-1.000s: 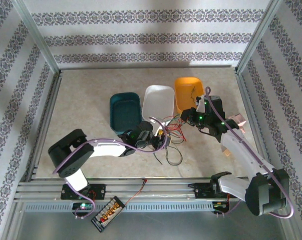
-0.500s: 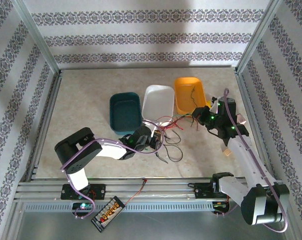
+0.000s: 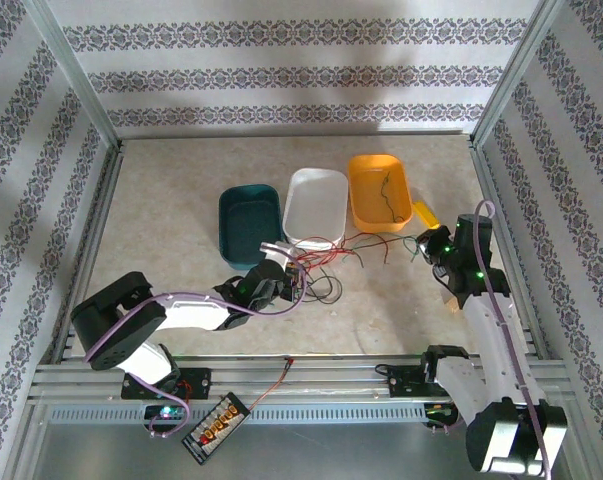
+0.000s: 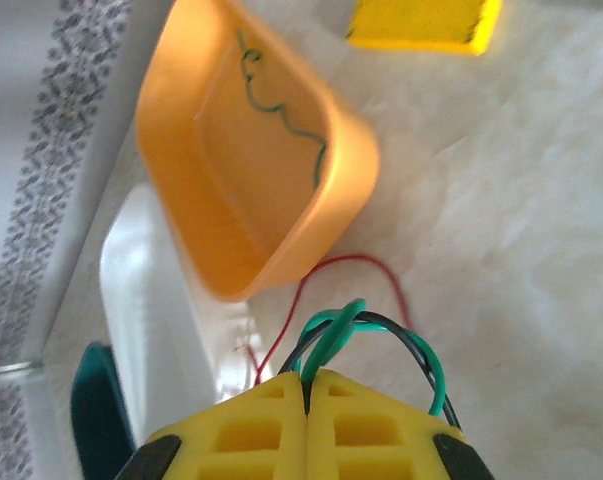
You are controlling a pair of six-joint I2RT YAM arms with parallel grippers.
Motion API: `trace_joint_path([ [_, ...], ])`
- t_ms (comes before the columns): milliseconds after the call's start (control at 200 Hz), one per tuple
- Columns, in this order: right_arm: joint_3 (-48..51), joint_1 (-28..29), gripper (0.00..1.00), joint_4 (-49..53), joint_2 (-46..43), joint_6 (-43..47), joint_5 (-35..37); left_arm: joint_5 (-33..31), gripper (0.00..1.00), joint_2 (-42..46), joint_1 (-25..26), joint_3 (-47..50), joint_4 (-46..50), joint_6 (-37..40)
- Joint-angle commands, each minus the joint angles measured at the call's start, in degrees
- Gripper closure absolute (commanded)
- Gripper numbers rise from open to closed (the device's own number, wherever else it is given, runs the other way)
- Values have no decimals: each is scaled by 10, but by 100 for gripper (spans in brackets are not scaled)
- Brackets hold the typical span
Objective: Untangle the cables
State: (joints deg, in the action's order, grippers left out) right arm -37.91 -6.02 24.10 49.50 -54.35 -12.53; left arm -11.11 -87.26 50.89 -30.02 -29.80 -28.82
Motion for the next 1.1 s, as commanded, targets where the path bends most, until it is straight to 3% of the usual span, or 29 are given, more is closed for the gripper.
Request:
trace_joint_path([
  [0,-5,-14,100,35,-7,4,91,-42,100,25,-7,17,46,-7],
  [450,-64,-15,100,112,-6,111,251,-62,100,71,-28,53,57,-29],
  [710,-74,-16,100,97,3,130,219,-56,100,77,-28,53,56,-15],
  [905,-53,-15,100,-10,-13,109,108,-33,100,69,-28,41,50,-3],
  [1094,-100,16,100,-82,71,84,109,-22,100,47,-28,28,24,-4],
])
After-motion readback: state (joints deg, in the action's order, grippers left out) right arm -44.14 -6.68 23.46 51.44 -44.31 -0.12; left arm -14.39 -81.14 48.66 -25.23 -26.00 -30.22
